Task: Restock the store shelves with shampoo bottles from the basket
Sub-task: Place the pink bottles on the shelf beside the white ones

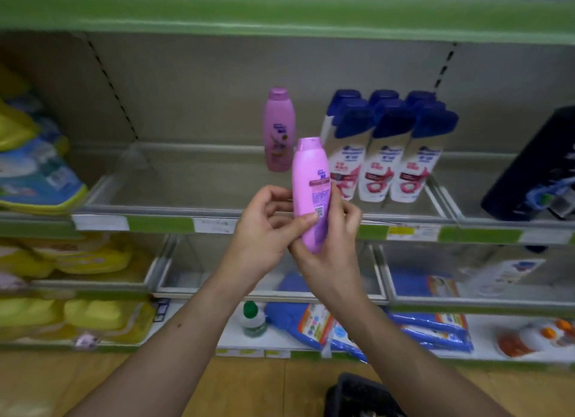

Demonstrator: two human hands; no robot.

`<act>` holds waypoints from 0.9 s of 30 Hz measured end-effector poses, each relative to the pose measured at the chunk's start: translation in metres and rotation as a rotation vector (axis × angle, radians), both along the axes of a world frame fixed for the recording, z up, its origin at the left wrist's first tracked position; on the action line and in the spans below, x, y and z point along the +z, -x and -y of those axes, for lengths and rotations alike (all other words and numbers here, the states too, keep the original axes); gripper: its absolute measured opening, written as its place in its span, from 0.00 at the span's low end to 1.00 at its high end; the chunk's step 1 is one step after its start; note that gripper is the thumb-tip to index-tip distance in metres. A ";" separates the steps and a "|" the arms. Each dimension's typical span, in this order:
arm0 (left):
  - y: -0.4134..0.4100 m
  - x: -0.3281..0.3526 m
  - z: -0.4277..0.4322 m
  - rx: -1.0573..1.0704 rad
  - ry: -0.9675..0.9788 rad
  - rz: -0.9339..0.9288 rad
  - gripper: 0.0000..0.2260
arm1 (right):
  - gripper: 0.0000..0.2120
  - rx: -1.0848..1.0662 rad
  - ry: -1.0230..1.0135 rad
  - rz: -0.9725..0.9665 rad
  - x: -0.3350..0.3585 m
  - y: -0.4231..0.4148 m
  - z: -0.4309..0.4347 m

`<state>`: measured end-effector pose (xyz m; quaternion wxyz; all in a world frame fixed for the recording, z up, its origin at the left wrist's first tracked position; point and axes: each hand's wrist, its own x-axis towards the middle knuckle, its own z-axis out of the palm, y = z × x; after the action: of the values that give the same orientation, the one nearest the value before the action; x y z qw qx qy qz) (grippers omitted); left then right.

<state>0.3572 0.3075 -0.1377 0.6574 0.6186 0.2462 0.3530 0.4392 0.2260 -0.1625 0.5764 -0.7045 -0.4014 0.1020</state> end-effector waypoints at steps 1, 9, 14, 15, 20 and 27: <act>0.003 0.001 -0.005 0.014 -0.010 0.004 0.15 | 0.37 0.023 -0.031 -0.057 0.002 0.004 -0.006; 0.023 0.002 -0.033 0.032 0.192 0.005 0.21 | 0.20 0.317 -0.229 -0.969 0.010 0.024 -0.027; 0.025 0.005 -0.037 -0.148 0.304 -0.052 0.23 | 0.30 0.389 -0.143 -0.976 0.005 0.023 -0.032; 0.025 0.005 -0.039 -0.161 0.297 -0.042 0.22 | 0.29 0.396 -0.142 -0.971 0.005 0.022 -0.034; 0.024 0.003 -0.044 -0.140 0.235 0.000 0.22 | 0.29 0.402 -0.104 -0.931 0.008 0.016 -0.035; 0.020 0.014 -0.047 -0.015 0.256 -0.027 0.24 | 0.20 0.378 -0.065 -0.921 0.008 0.006 -0.031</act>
<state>0.3372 0.3544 -0.1236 0.7302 0.5360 0.2937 0.3054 0.4329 0.2572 -0.1545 0.6869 -0.4827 -0.2290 0.4926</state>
